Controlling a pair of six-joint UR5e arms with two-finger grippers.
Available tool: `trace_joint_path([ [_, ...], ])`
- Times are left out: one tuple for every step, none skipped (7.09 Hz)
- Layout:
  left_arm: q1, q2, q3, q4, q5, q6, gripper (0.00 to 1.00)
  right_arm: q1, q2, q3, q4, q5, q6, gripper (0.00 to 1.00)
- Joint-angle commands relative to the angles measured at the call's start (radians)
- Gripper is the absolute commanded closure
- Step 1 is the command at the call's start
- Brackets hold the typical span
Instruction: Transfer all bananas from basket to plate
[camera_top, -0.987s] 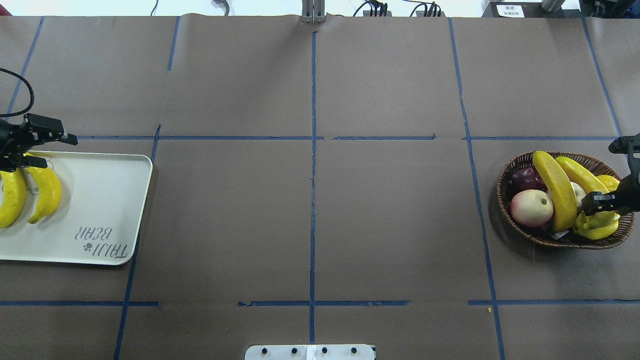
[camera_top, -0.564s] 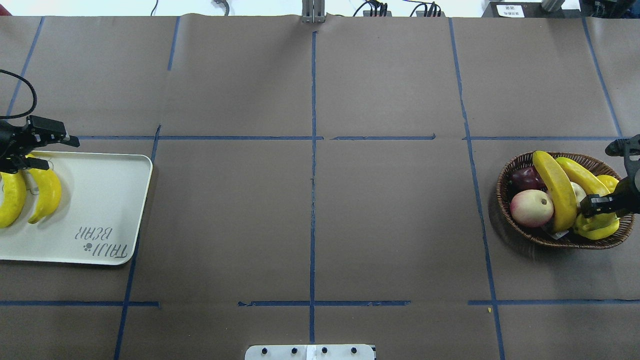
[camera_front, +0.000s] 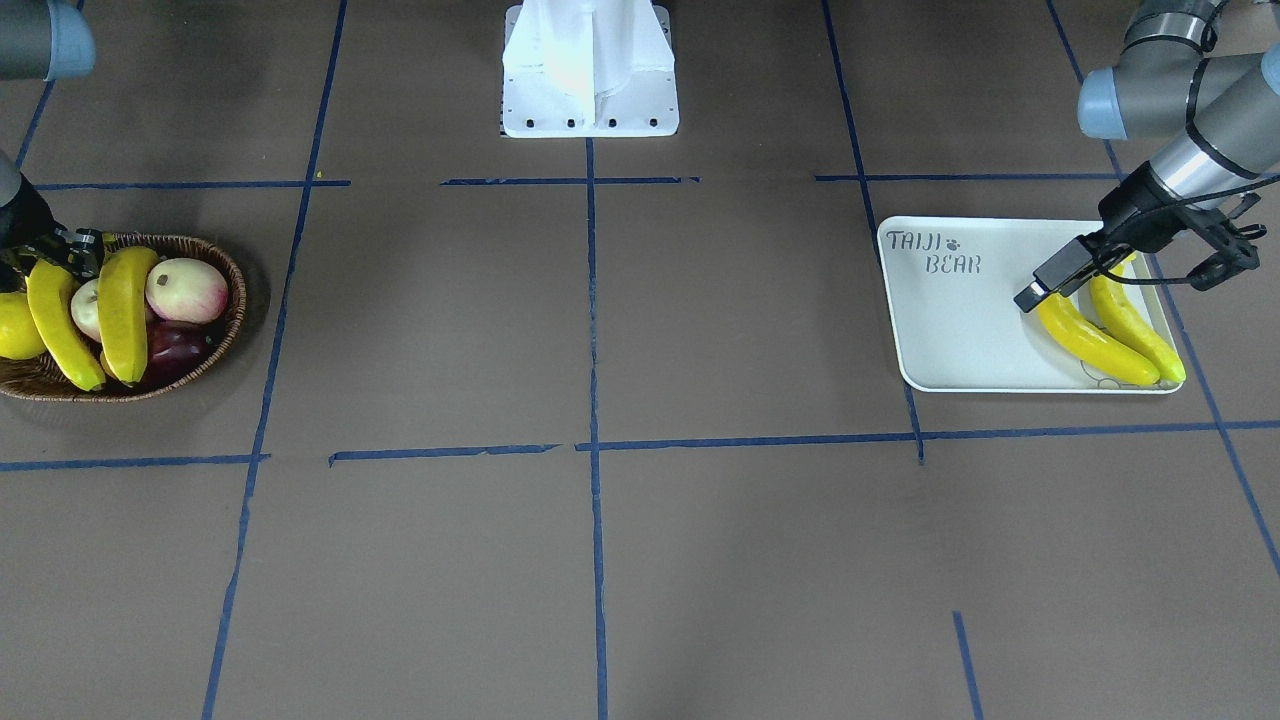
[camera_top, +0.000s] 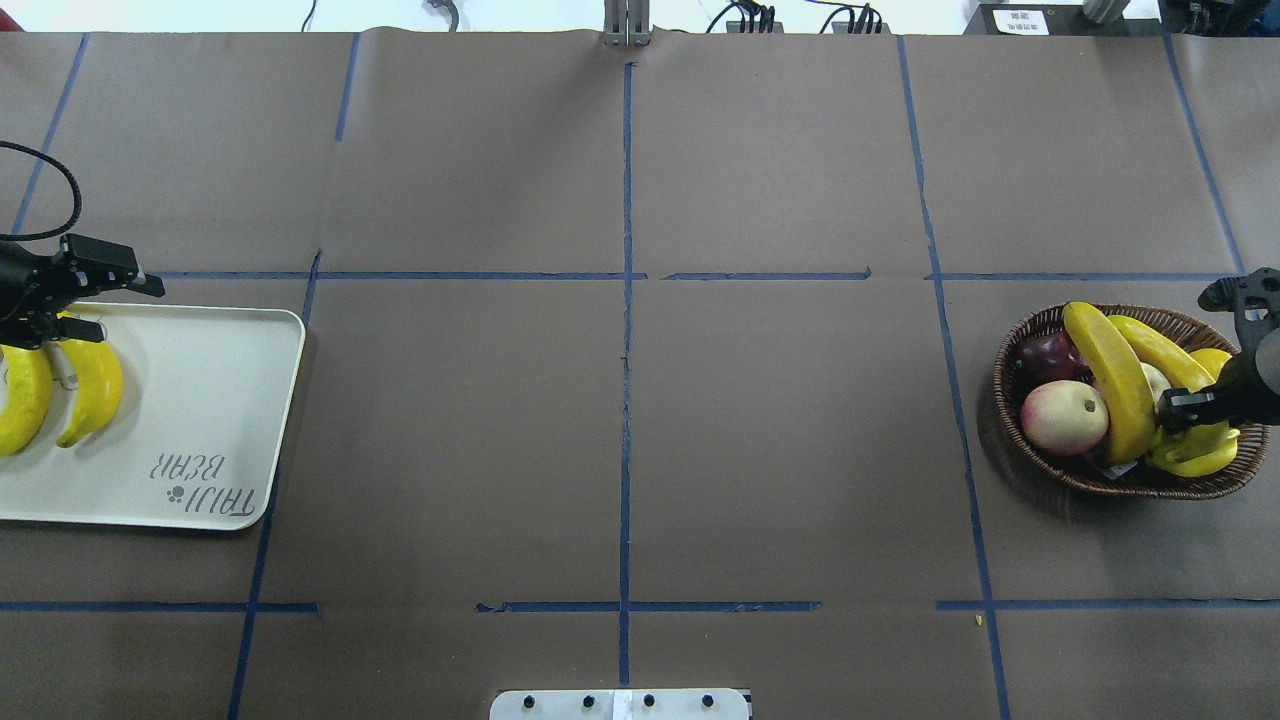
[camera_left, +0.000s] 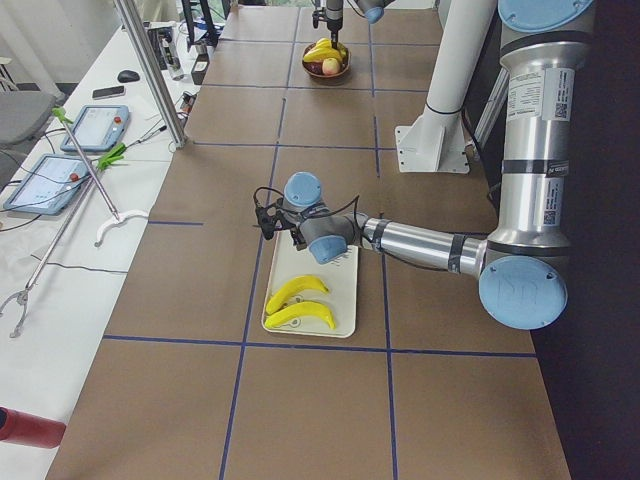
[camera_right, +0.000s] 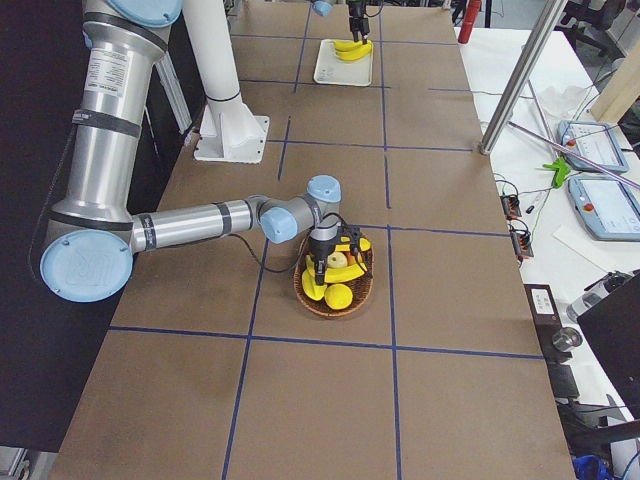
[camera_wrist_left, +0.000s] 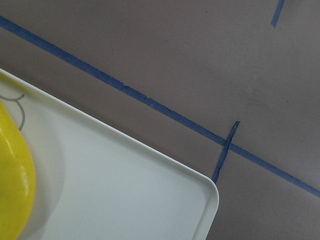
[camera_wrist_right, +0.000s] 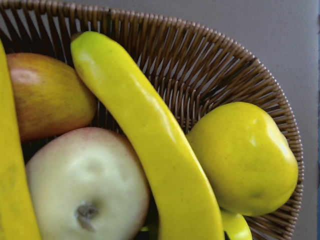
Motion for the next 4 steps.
trace_joint_path([
  [0.001, -0.002, 0.004, 0.0, 0.0, 0.0, 0.0, 0.001, 0.003, 0.002, 0.002, -0.015, -0.006, 0.9],
  [0.001, -0.002, 0.004, 0.0, 0.0, 0.0, 0.0, 0.01, 0.001, 0.01, 0.002, -0.018, -0.008, 0.95],
  [0.001, -0.002, 0.004, 0.0, 0.0, 0.0, 0.0, 0.031, 0.0, 0.021, 0.002, -0.047, -0.008, 0.97],
  [0.012, -0.002, 0.004, 0.0, 0.002, -0.002, 0.0, 0.053, 0.0, 0.037, 0.0, -0.078, -0.008, 0.97],
])
